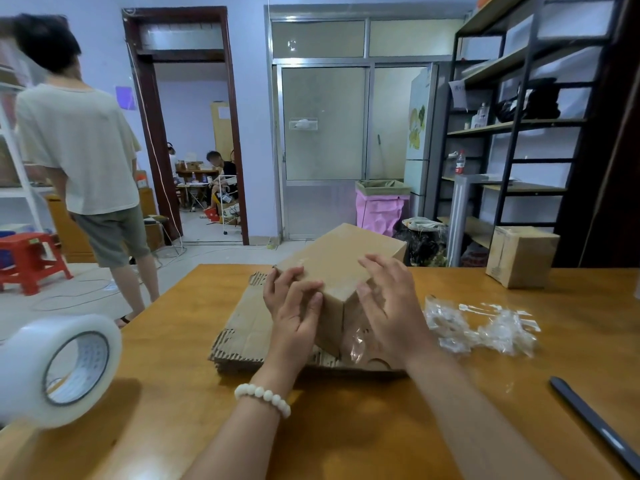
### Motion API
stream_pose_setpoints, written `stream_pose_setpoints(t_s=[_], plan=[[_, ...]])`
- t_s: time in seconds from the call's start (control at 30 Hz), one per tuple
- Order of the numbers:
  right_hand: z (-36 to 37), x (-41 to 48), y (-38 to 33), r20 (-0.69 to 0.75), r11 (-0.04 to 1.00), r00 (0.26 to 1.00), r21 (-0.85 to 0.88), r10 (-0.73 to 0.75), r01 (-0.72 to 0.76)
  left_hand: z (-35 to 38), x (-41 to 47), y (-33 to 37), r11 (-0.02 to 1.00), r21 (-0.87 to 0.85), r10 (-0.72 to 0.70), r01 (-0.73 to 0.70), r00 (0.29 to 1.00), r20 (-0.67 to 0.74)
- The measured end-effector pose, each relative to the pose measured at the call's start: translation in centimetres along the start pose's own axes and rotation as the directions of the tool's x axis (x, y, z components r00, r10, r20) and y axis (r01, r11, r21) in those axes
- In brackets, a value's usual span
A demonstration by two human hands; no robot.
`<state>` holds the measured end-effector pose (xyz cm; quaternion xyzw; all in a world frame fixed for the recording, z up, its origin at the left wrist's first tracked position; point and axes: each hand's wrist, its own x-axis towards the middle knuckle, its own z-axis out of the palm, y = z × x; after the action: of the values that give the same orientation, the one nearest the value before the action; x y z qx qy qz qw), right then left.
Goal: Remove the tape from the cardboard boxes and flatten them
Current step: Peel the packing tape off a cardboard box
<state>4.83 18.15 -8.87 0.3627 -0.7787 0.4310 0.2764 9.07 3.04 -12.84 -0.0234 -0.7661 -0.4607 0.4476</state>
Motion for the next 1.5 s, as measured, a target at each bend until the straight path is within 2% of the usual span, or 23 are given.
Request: stream_pose_setpoints(t_s=[0.07,0.13,0.2,0.33,0.5,0.67,0.73,0.83,1.03,1.23,1.33,1.43,1.5], plan=[[-0.1,1.2,-0.2,0.211,0.993,0.977,-0.117,0.007,0.019,-0.1,-0.1,-0.1,1.000,0.010,0.010,-0.010,1.000,-0.002],[-0.2,1.6,-0.1,0.301,0.996,0.952,-0.088,0.056,-0.031,-0.2,-0.1,-0.3,0.999,0.041,0.013,-0.013,1.000,0.012],[-0.4,1.7,-0.1,0.265,0.998,0.962,0.010,0.064,-0.069,-0.3,-0.2,-0.6,0.996,0.076,0.041,-0.043,0.999,0.020],[-0.9,1.7,-0.7,0.227,0.993,0.969,0.048,0.097,-0.110,-0.2,-0.4,-1.0,0.994,0.099,0.044,-0.047,0.999,0.031],[-1.5,1.5,-1.5,0.243,0.990,0.964,0.053,0.110,-0.127,-0.3,-0.9,0.3,0.984,-0.088,-0.150,0.154,0.987,0.055],[-1.9,1.7,-1.4,0.224,0.973,0.956,0.083,0.192,-0.215,-0.5,-0.5,-0.3,0.932,-0.138,-0.330,0.335,0.942,0.060],[-1.7,2.1,-1.4,0.214,0.962,0.950,0.101,0.229,-0.255,-0.5,-0.5,-0.4,0.926,-0.111,-0.355,0.361,0.932,0.071],[-1.4,2.0,-1.5,0.242,0.968,0.944,0.047,0.227,-0.245,-0.6,-0.3,-0.5,0.905,-0.173,-0.379,0.388,0.922,0.080],[-1.1,2.3,-1.8,0.192,0.955,0.943,0.072,0.270,-0.288,-0.7,0.1,0.1,0.869,-0.205,-0.447,0.450,0.892,0.061],[-0.9,1.4,-1.4,0.102,0.935,0.956,0.204,0.274,-0.290,-0.7,0.4,0.0,0.853,-0.214,-0.478,0.477,0.877,0.047],[-2.3,2.2,-1.1,0.188,0.947,0.950,0.157,0.250,-0.280,-0.7,0.2,0.0,0.868,-0.174,-0.462,0.465,0.885,0.057],[-3.3,3.4,-1.5,0.294,0.966,0.922,-0.016,0.250,-0.257,-0.8,0.0,-0.1,0.879,-0.156,-0.444,0.450,0.893,0.072],[-3.4,3.9,-1.7,0.296,0.959,0.913,-0.054,0.282,-0.278,-0.8,-0.1,-0.1,0.888,-0.144,-0.431,0.438,0.899,0.075]])
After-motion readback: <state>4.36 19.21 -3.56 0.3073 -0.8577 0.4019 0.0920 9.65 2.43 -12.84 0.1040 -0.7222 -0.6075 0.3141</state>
